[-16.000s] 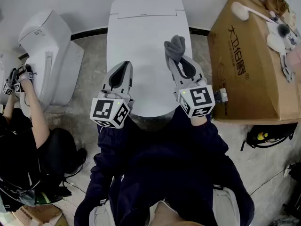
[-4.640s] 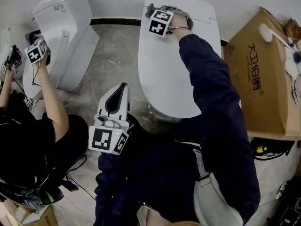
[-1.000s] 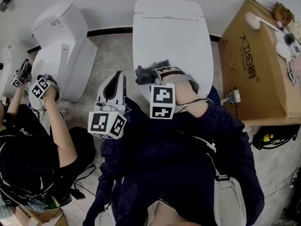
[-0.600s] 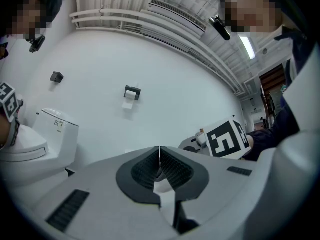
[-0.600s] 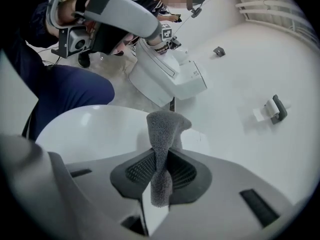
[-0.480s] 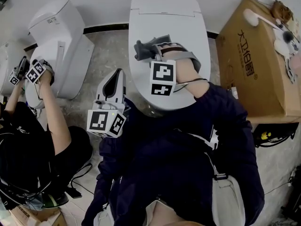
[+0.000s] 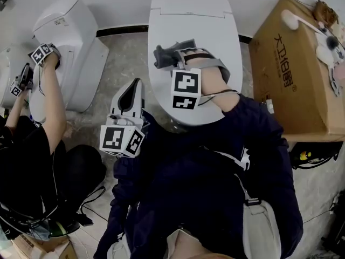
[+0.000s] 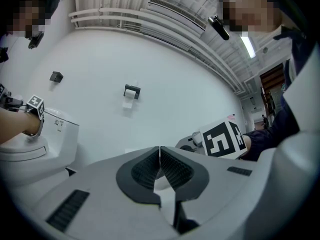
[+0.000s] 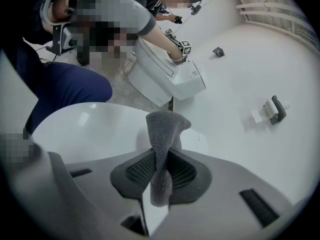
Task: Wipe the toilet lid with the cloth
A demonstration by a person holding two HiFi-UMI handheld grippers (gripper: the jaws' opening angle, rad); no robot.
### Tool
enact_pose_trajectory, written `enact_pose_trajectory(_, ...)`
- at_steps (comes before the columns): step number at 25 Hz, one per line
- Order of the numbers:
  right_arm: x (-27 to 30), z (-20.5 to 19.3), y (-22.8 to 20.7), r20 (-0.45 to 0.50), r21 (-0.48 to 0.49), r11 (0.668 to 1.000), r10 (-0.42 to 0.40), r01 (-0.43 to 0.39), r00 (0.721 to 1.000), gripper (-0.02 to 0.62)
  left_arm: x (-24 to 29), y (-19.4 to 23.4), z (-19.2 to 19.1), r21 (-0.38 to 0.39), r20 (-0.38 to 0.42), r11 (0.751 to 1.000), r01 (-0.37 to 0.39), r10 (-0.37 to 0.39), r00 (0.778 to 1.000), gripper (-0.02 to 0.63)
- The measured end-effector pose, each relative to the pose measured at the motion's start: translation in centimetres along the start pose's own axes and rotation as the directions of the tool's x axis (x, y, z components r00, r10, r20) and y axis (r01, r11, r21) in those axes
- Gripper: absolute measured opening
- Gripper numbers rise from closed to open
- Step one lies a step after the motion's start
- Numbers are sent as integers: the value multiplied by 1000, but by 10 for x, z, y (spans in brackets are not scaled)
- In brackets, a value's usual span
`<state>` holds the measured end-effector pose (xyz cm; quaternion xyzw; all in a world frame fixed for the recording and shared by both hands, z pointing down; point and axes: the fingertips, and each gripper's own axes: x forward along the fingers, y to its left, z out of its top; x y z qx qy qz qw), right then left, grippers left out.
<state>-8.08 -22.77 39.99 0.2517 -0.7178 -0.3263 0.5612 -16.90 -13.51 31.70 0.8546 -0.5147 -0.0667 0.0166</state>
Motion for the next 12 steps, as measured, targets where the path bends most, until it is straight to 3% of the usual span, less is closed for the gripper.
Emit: enact_pose_trajectory(12,0,0,1,-4,-8,1000,-12,12,1000,77,-1,0,0,2,-1,1000,-5,5,1000,17)
